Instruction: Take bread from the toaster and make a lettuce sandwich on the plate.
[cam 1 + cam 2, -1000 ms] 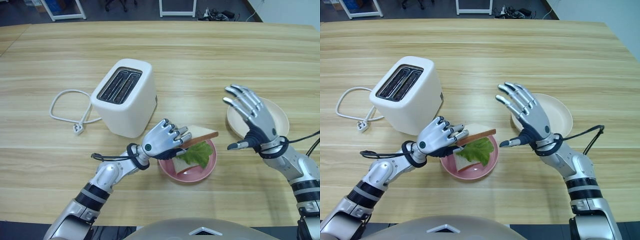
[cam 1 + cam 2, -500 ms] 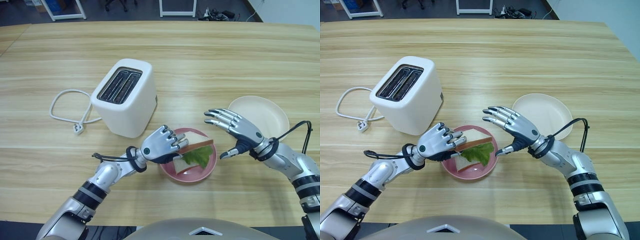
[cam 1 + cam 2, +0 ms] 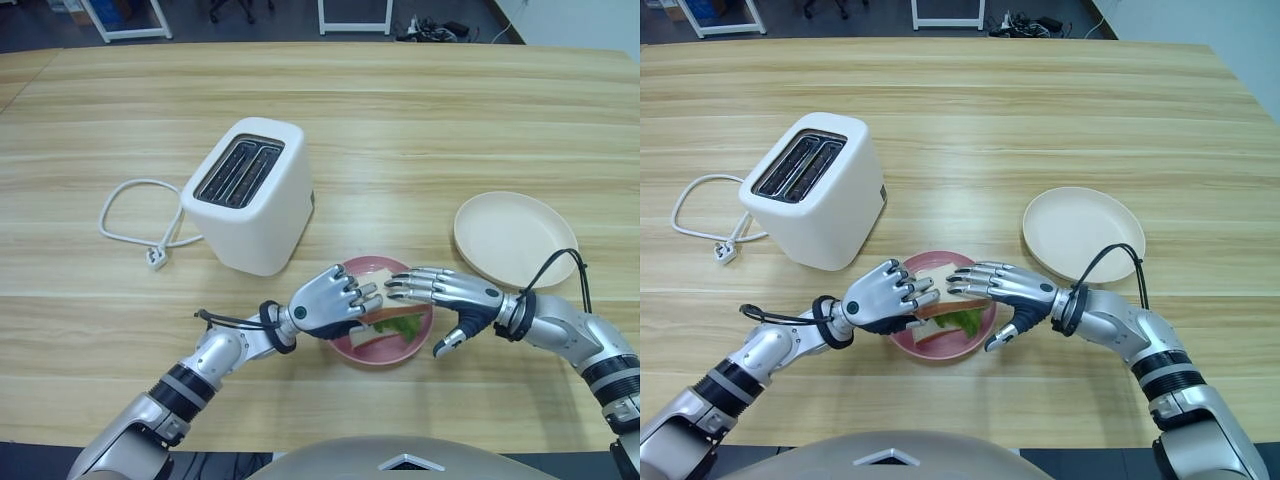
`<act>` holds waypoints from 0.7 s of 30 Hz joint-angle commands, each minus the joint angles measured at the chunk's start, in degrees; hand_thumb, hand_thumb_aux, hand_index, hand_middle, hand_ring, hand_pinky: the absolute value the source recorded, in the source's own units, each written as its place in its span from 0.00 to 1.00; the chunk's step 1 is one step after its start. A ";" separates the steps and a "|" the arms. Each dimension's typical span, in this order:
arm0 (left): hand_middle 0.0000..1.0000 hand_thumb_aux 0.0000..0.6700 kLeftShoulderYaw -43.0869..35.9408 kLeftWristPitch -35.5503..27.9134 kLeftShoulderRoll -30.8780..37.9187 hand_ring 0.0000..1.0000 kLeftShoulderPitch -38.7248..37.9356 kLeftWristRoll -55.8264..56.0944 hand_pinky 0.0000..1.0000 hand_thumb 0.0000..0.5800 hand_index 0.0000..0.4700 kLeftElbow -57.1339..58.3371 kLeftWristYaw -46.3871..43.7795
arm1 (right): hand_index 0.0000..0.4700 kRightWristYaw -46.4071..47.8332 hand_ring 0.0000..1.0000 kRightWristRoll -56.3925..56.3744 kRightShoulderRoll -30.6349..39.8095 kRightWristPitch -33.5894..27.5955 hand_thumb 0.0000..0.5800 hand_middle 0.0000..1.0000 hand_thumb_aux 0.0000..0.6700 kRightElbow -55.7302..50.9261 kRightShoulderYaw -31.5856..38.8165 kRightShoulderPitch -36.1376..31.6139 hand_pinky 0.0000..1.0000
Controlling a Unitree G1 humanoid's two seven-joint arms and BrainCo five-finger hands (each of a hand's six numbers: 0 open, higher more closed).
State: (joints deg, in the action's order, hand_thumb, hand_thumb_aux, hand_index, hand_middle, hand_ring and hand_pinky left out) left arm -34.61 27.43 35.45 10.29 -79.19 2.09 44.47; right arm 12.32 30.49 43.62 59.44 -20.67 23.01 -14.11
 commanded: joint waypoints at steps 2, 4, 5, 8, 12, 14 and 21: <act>1.00 1.00 -1.55 0.33 0.94 1.00 0.51 -0.28 1.00 1.00 1.00 0.95 -1.19 | 0.00 10.49 0.00 -0.47 1.61 -1.12 0.00 0.00 0.00 -1.45 4.98 -1.32 0.00; 1.00 1.00 -2.00 0.45 1.18 1.00 0.41 -0.12 1.00 1.00 1.00 1.15 -1.50 | 0.00 13.63 0.00 -1.45 1.76 -1.35 0.00 0.00 0.00 -1.11 6.53 -1.49 0.00; 1.00 1.00 -2.14 0.59 1.26 1.00 0.33 0.13 1.00 1.00 1.00 1.16 -1.74 | 0.00 14.88 0.00 -1.46 1.86 -1.39 0.00 0.00 0.00 -1.22 7.24 -1.56 0.00; 0.00 0.00 -1.10 2.92 1.44 0.00 -0.35 4.78 0.00 0.00 0.00 0.98 -3.05 | 0.00 17.12 0.00 -0.71 1.93 -1.31 0.00 0.00 0.00 -2.22 9.04 -1.64 0.00; 0.00 0.00 4.70 7.29 2.73 0.00 -2.34 18.87 0.00 0.00 0.00 -3.78 -7.28 | 0.00 17.58 0.00 -0.48 1.66 -1.53 0.00 0.00 0.00 -2.90 9.87 -1.75 0.00; 0.00 0.00 8.81 8.60 3.75 0.00 -3.14 25.16 0.00 0.00 0.00 -5.26 -9.19 | 0.00 16.86 0.00 -0.47 1.25 -1.53 0.00 0.00 0.00 -3.48 9.82 -1.93 0.00; 0.00 0.00 25.31 10.61 5.89 0.00 -8.13 42.66 0.00 0.00 0.00 -6.50 -13.63 | 0.00 6.67 0.00 -3.94 -0.81 1.48 0.00 0.00 0.00 -1.90 2.10 -0.46 0.00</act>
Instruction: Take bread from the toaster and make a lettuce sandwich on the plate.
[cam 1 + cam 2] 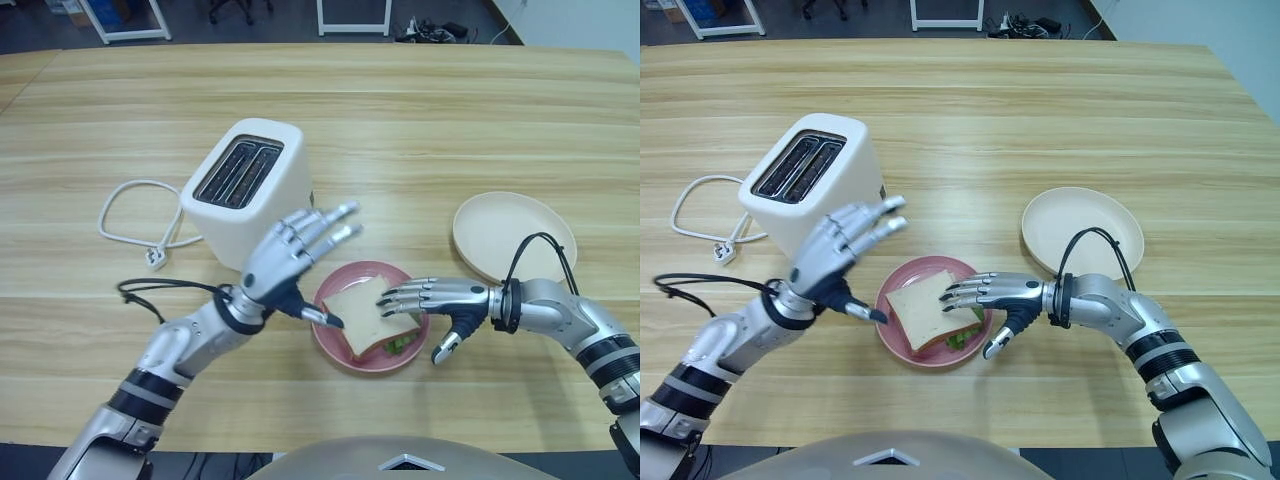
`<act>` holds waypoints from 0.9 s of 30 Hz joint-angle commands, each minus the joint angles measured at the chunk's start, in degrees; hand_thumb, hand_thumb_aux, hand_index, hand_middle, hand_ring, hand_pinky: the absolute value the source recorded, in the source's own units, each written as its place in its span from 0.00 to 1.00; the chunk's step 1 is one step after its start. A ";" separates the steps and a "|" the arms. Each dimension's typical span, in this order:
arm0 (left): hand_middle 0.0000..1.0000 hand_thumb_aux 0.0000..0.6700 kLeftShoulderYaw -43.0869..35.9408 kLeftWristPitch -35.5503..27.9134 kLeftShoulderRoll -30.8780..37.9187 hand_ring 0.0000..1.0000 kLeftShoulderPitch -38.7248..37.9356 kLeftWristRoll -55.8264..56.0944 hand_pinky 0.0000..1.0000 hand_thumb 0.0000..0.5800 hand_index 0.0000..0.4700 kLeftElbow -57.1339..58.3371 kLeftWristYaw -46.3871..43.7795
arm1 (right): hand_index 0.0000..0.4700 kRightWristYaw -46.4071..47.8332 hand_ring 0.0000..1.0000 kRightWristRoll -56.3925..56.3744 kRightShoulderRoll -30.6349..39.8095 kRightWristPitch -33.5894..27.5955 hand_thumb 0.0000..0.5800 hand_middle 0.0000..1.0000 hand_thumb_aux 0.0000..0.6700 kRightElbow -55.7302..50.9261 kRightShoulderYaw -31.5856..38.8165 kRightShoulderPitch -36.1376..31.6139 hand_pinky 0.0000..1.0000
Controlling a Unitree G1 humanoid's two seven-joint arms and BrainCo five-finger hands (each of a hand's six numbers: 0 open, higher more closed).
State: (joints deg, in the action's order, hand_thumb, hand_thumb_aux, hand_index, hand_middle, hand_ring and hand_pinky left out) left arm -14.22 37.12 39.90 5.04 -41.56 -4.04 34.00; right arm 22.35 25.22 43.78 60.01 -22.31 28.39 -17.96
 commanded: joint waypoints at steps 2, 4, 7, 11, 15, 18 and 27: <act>0.00 0.00 6.42 2.93 2.22 0.00 -5.28 9.10 0.00 0.00 0.00 -0.69 -6.47 | 0.00 -8.25 0.00 -4.77 -1.76 3.05 0.00 0.00 0.00 2.44 -9.01 5.73 0.00; 0.00 0.00 5.20 6.45 4.88 0.00 -9.51 16.87 0.00 0.00 0.00 -2.37 -13.23 | 0.00 -10.75 0.00 -16.02 -1.02 3.66 0.00 0.00 0.00 7.27 -13.17 9.62 0.00; 0.00 0.00 1.21 12.31 11.31 0.00 -16.64 26.38 0.00 0.00 0.00 -4.22 -24.20 | 0.00 -8.46 0.00 -29.79 3.76 2.25 0.00 0.00 0.00 13.72 -14.21 16.26 0.00; 1.00 1.00 -3.30 16.47 17.32 1.00 -22.74 35.76 1.00 1.00 1.00 -3.92 -37.23 | 1.00 3.53 1.00 -41.21 11.68 -1.40 1.00 1.00 1.00 17.26 -9.65 25.76 1.00; 1.00 1.00 -9.93 12.98 17.80 1.00 -24.17 35.42 1.00 1.00 1.00 -0.22 -50.32 | 1.00 17.10 1.00 -41.06 15.47 -6.80 1.00 1.00 1.00 14.88 -4.84 29.46 1.00; 1.00 1.00 -12.01 9.65 13.25 1.00 -21.63 31.26 1.00 1.00 1.00 4.11 -54.97 | 1.00 21.62 1.00 -36.20 12.43 -9.28 1.00 1.00 1.00 11.02 -3.54 28.07 1.00; 1.00 1.00 -12.34 5.43 -3.57 1.00 -10.46 12.11 1.00 1.00 1.00 20.36 -44.94 | 1.00 4.41 1.00 -13.82 -6.04 -7.35 1.00 1.00 1.00 -2.46 -9.32 19.88 1.00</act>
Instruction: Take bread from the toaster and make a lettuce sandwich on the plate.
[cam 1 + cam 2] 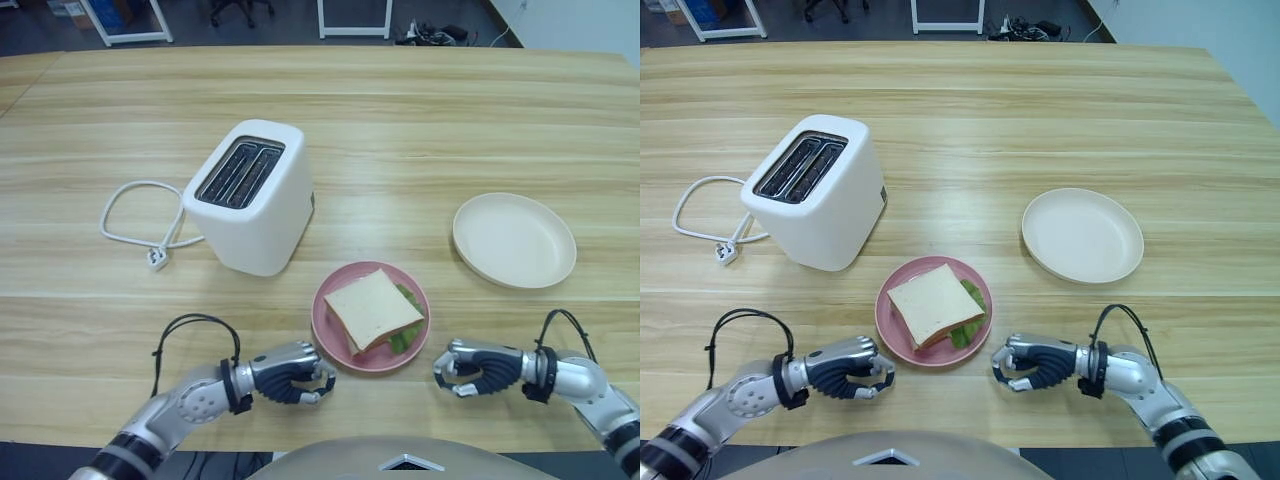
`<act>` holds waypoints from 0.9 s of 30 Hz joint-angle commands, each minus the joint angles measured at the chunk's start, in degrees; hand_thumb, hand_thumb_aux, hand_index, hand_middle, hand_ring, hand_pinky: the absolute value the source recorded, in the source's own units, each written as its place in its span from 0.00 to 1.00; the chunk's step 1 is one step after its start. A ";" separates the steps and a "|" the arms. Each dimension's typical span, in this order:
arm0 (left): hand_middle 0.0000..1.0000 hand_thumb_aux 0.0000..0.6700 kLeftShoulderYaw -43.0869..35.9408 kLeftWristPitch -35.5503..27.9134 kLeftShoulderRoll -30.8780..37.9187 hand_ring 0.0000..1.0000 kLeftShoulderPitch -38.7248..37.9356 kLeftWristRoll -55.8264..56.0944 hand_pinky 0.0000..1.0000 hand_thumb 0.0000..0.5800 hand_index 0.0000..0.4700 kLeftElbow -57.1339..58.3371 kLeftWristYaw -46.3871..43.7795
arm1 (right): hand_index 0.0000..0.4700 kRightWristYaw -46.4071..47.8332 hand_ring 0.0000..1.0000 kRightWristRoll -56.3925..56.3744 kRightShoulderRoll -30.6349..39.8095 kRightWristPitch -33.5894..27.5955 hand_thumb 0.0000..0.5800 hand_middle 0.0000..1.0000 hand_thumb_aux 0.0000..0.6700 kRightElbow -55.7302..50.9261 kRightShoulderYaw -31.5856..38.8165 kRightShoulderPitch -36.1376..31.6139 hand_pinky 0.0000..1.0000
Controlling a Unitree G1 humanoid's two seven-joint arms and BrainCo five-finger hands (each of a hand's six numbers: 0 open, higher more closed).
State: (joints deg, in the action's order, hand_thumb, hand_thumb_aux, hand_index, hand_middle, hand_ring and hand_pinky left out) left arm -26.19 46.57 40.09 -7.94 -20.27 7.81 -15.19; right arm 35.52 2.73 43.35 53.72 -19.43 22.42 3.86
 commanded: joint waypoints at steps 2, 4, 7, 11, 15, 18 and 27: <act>1.00 1.00 -0.15 -4.09 -5.28 1.00 4.11 -11.96 1.00 1.00 1.00 11.43 7.54 | 1.00 -15.25 1.00 13.34 -8.62 -0.64 1.00 1.00 1.00 -7.58 -5.34 -3.66 1.00; 1.00 1.00 0.29 -4.42 -6.70 1.00 5.84 -14.26 1.00 1.00 1.00 14.09 11.19 | 1.00 -20.76 1.00 17.25 -11.30 -0.48 1.00 1.00 1.00 -9.48 -6.42 -5.70 1.00; 1.00 1.00 0.99 -4.77 -8.79 1.00 10.00 -16.09 1.00 1.00 1.00 18.41 15.90 | 1.00 -26.56 1.00 20.79 -14.28 -0.60 1.00 1.00 1.00 -11.41 -7.20 -8.17 1.00; 1.00 1.00 2.15 -0.48 -9.97 1.00 13.52 -13.34 1.00 1.00 1.00 20.32 18.19 | 1.00 -29.89 1.00 20.85 -14.98 0.95 1.00 1.00 1.00 -10.63 -8.58 -8.32 1.00; 0.00 0.00 6.24 8.49 -7.52 0.00 7.27 4.60 0.00 0.00 0.00 3.70 16.43 | 0.00 -29.23 0.00 5.74 -13.07 1.81 0.00 0.00 0.00 3.56 -13.90 -4.73 0.00; 0.00 0.00 13.44 7.78 -7.43 0.00 3.84 13.36 0.00 0.00 0.00 -10.81 17.33 | 0.00 -30.52 0.00 -4.91 -14.04 -0.90 0.00 0.00 0.00 17.15 -18.09 -4.85 0.00; 0.00 0.00 30.98 -1.02 -26.01 0.00 13.12 9.61 0.00 0.00 0.00 -27.13 28.76 | 0.00 -41.89 0.00 7.96 -31.77 -4.56 0.00 0.00 0.00 33.53 -26.20 -13.91 0.00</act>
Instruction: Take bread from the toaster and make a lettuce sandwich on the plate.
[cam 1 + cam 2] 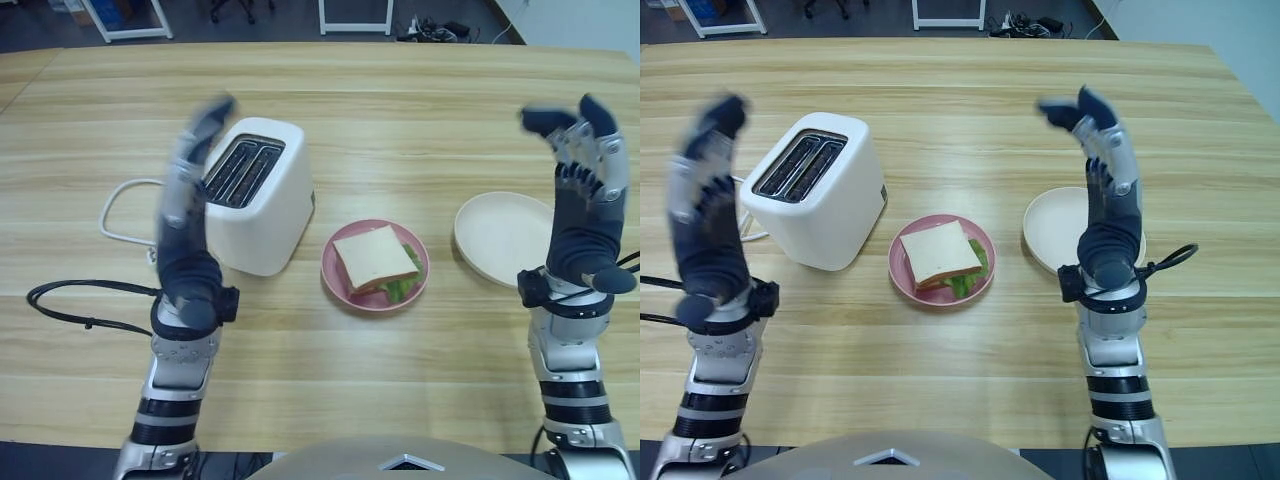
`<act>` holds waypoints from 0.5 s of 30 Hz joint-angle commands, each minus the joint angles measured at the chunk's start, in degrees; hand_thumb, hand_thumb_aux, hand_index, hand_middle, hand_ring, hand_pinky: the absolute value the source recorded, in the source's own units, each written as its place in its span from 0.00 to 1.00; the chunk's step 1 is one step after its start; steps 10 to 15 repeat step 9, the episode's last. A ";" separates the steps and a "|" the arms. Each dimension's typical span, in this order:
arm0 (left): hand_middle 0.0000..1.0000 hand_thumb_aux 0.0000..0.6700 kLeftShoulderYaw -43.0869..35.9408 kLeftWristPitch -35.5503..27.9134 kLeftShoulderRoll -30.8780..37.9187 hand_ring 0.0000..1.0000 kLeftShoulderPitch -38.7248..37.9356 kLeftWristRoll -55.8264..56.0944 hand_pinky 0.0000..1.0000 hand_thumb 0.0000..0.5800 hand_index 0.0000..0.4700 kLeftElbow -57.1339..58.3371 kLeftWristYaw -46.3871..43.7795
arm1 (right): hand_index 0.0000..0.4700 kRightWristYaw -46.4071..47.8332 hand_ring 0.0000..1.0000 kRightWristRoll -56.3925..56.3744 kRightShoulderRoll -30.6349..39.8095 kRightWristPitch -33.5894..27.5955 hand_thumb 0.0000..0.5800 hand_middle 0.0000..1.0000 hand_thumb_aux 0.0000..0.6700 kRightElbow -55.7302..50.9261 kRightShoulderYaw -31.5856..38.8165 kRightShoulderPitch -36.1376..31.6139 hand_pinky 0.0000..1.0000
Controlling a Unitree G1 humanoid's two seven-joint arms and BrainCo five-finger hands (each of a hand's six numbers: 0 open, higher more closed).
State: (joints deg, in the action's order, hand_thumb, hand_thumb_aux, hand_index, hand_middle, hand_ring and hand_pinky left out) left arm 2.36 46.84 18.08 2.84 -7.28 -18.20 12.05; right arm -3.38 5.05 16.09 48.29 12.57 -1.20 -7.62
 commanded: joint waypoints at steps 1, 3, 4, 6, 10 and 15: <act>0.00 0.00 2.90 -1.25 -4.91 0.00 2.80 -3.82 0.00 0.00 0.00 -1.21 1.61 | 0.00 -3.49 0.00 6.54 -5.47 1.17 0.00 0.00 0.00 2.07 -2.88 -2.56 0.00; 0.00 0.00 3.93 -0.95 -6.01 0.00 3.22 -4.68 0.00 0.00 0.00 -1.31 1.58 | 0.00 -3.88 0.00 7.55 -6.60 1.79 0.00 0.00 0.00 2.86 -3.12 -2.54 0.00; 0.00 0.00 4.33 -0.85 -6.40 0.00 3.37 -4.85 0.00 0.00 0.00 -1.34 1.43 | 0.00 -4.13 0.00 7.89 -7.05 2.12 0.00 0.00 0.00 3.12 -3.35 -2.62 0.00; 0.00 0.00 5.04 -0.93 -7.05 0.00 3.58 -5.20 0.00 0.00 0.00 -1.35 1.14 | 0.00 -4.46 0.00 8.05 -7.64 2.62 0.00 0.00 0.00 3.37 -3.91 -2.98 0.00; 0.00 0.00 5.57 -0.59 -7.76 0.00 3.79 -5.99 0.00 0.00 0.00 -0.77 0.85 | 0.00 -4.35 0.00 7.52 -7.70 2.74 0.00 0.00 0.00 3.73 -4.63 -2.43 0.00; 0.00 0.00 5.57 -0.59 -7.76 0.00 3.79 -5.99 0.00 0.00 0.00 -0.77 0.85 | 0.00 -4.35 0.00 7.52 -7.70 2.74 0.00 0.00 0.00 3.73 -4.63 -2.43 0.00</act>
